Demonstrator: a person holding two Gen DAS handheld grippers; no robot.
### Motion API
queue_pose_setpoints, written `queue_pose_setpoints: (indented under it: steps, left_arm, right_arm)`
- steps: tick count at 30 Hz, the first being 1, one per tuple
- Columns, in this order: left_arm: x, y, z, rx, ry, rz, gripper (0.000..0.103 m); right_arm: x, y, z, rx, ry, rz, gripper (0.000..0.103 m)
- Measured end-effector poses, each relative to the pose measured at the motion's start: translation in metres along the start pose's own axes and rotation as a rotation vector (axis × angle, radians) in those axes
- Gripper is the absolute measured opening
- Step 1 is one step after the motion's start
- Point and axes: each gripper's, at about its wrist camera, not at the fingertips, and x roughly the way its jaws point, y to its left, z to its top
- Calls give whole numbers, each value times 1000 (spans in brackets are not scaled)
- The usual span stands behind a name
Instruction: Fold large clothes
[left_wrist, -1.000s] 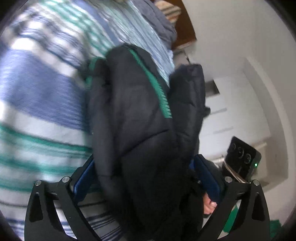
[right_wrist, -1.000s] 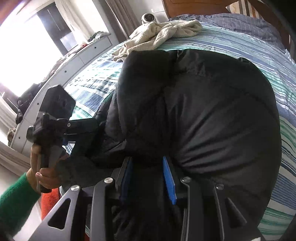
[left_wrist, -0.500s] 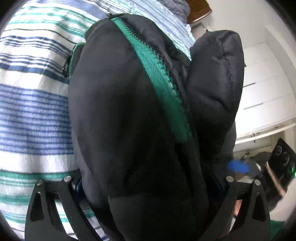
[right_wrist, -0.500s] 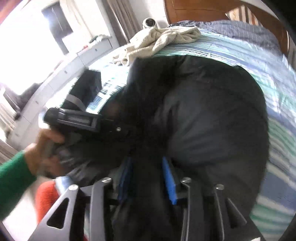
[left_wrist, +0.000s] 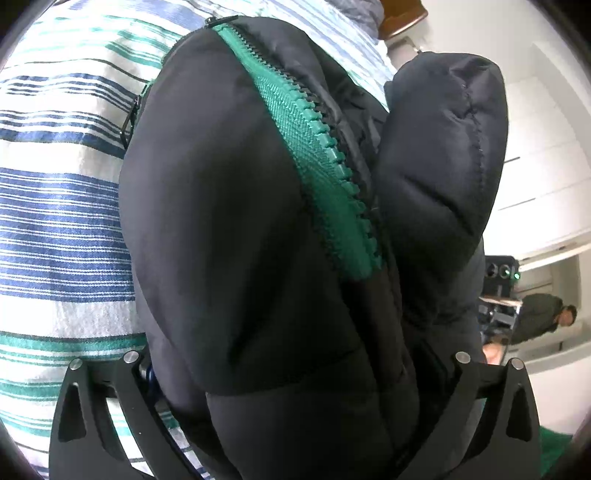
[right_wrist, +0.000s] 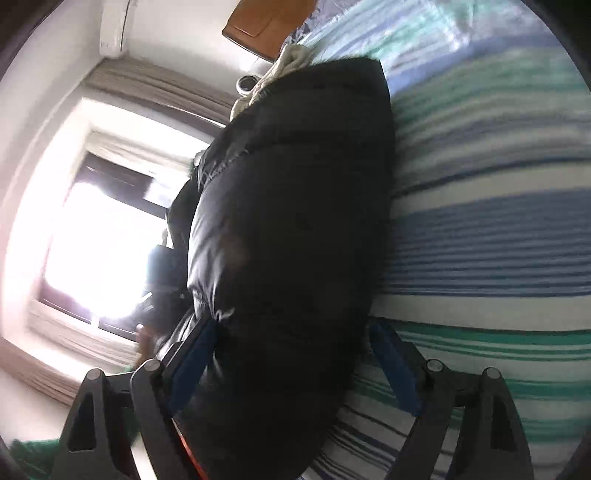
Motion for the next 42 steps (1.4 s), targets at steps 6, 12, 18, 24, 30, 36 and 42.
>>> queue_pose_setpoints:
  steps: [6, 12, 18, 24, 30, 36, 42]
  left_arm:
    - [10, -19, 10, -6, -32, 55, 103]
    - [1, -46, -5, 68, -116, 119, 71]
    - [-6, -52, -15, 69, -146, 125, 63]
    - [-5, -55, -23, 61, -172, 118, 62]
    - [-14, -42, -26, 66, -181, 120, 60]
    - [-18, -38, -42, 62, -199, 119, 58]
    - [-41, -60, -56, 75, -249, 136, 47]
  right_arm:
    - [38, 13, 22, -61, 39, -72, 85]
    - [42, 68, 9, -276, -5, -288, 67]
    - [60, 128, -1, -447, -45, -448, 65]
    - [54, 135, -7, -498, -51, -484, 65]
    - [53, 142, -14, -524, -59, -495, 65]
    - [44, 140, -17, -541, -67, -494, 65]
    - [31, 150, -23, -600, -106, -428, 61]
